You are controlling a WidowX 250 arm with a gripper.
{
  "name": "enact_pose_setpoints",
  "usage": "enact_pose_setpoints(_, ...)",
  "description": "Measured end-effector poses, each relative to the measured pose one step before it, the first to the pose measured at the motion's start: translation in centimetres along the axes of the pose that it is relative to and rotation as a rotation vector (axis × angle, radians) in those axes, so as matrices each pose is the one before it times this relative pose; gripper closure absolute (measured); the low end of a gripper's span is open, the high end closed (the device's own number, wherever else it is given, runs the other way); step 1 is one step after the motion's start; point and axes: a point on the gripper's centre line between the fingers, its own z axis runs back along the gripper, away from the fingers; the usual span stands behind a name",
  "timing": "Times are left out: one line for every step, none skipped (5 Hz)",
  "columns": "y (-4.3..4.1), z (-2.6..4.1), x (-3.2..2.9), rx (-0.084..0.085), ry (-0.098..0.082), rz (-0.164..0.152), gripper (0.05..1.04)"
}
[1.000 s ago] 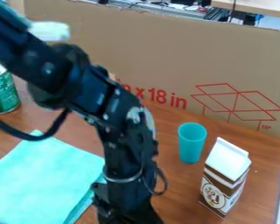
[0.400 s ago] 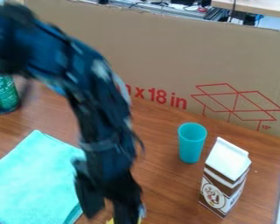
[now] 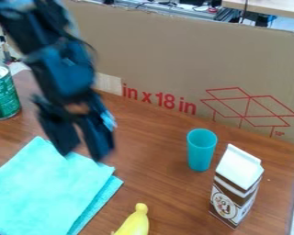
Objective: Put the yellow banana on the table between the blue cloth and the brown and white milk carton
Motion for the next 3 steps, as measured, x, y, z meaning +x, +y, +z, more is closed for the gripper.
enact_pose_setpoints(3.876, 1.402, 0.771, 0.1540, -0.0357, 0.0365, 0.081)
enact_pose_setpoints(4.856, -0.339, 1.448, 0.1376, 0.0107, 0.0415, 0.081)
enact_pose_setpoints(4.941, -1.181, 0.287, 0.0358, 0.0282, 0.0044, 0.081)
